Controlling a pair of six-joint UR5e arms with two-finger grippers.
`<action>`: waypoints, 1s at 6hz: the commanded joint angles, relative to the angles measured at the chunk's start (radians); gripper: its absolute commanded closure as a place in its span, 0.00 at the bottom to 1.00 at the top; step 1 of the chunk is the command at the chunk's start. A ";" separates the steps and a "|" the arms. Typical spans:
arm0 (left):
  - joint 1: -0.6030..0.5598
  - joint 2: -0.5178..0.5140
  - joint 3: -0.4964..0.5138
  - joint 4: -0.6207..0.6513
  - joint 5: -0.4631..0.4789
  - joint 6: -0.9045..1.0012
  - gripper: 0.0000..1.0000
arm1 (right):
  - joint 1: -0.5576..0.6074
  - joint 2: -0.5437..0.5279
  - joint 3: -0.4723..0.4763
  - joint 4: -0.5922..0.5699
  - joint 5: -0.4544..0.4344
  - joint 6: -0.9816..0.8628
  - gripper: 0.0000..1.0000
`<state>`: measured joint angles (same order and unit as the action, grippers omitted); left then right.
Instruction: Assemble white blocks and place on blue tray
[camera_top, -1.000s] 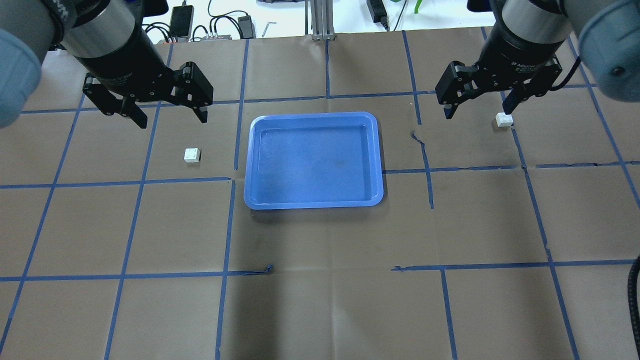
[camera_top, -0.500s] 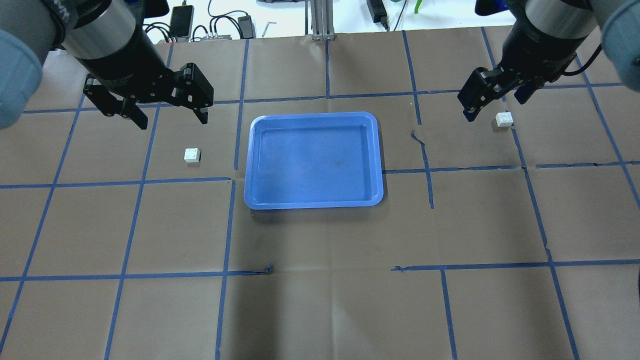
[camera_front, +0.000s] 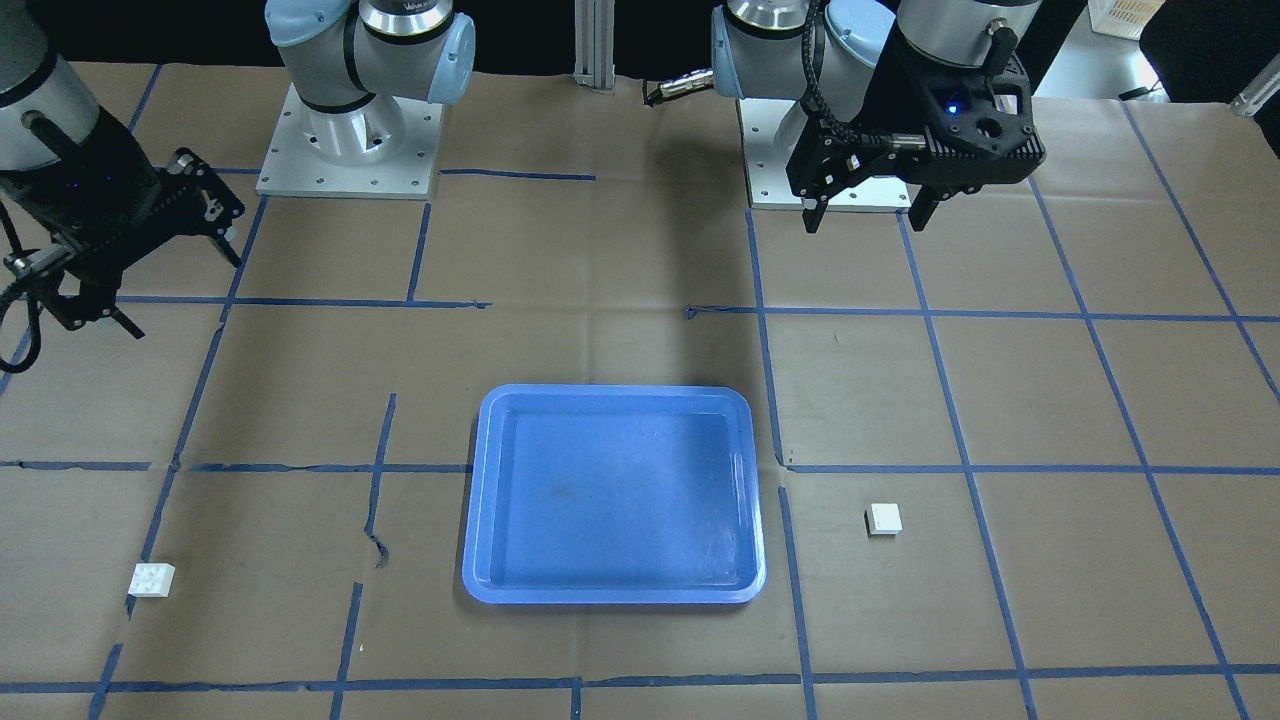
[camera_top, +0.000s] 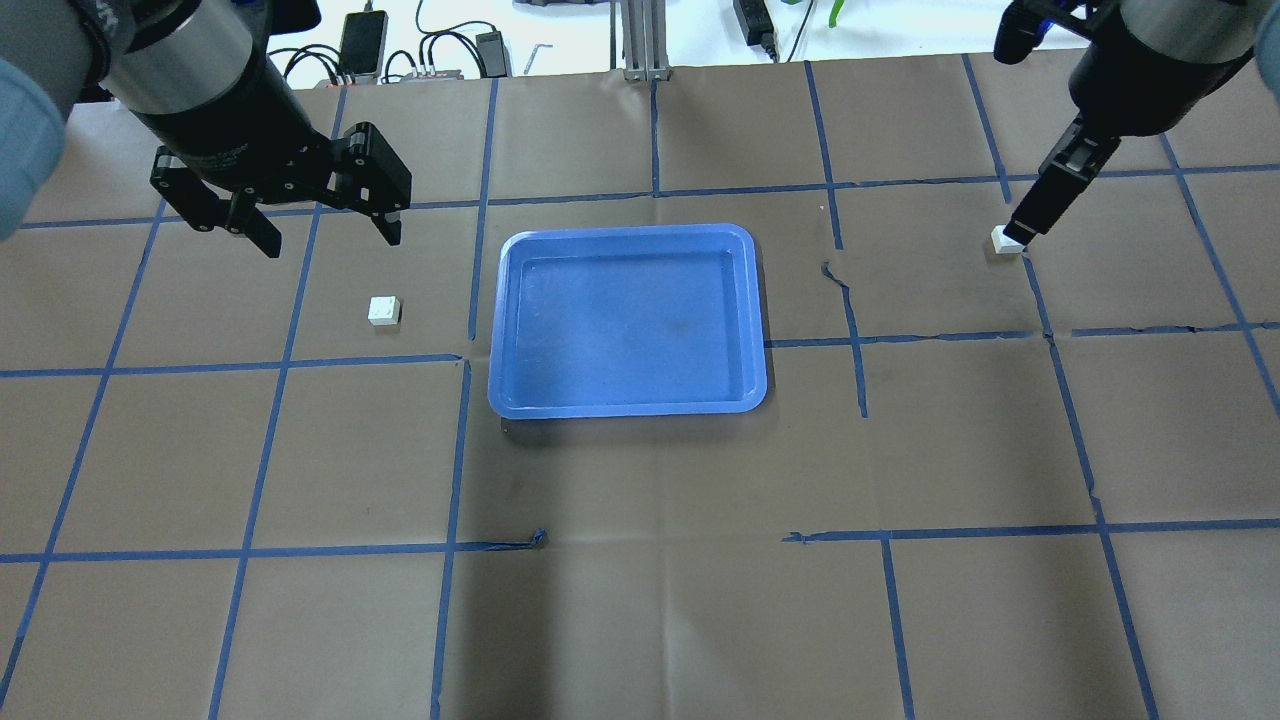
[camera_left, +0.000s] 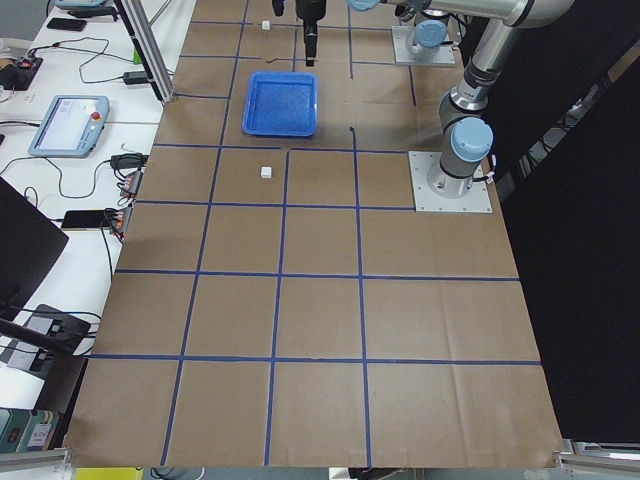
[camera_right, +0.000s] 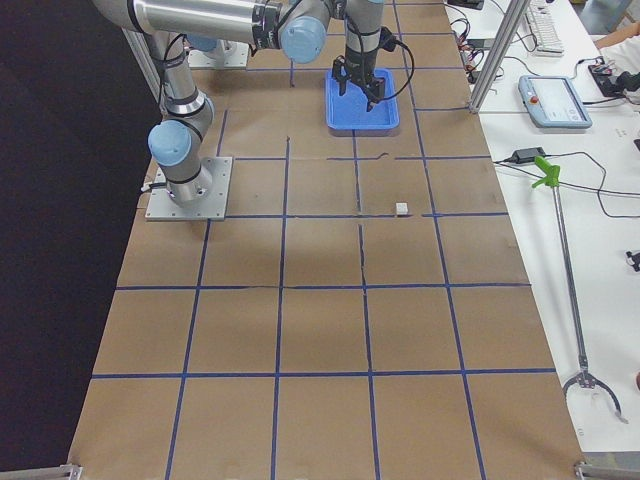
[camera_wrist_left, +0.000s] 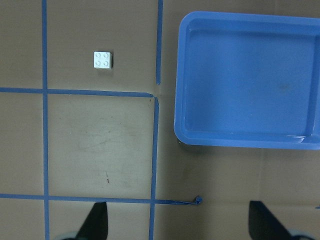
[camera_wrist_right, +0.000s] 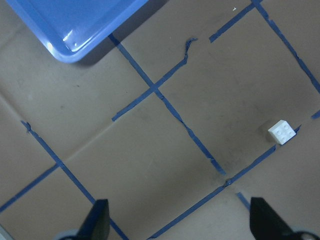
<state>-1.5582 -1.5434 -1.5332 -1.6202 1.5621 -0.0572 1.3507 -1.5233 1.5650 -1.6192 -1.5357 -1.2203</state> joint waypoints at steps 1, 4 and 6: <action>0.126 -0.112 -0.007 0.029 -0.001 0.176 0.01 | -0.115 0.096 -0.083 -0.004 0.002 -0.521 0.00; 0.158 -0.315 -0.152 0.439 -0.007 0.200 0.01 | -0.139 0.278 -0.272 0.013 0.006 -0.832 0.00; 0.167 -0.423 -0.199 0.603 -0.005 0.299 0.02 | -0.162 0.307 -0.270 0.008 0.088 -0.835 0.00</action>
<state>-1.3969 -1.9090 -1.7082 -1.0954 1.5583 0.1996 1.2053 -1.2358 1.2969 -1.6090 -1.5031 -2.0510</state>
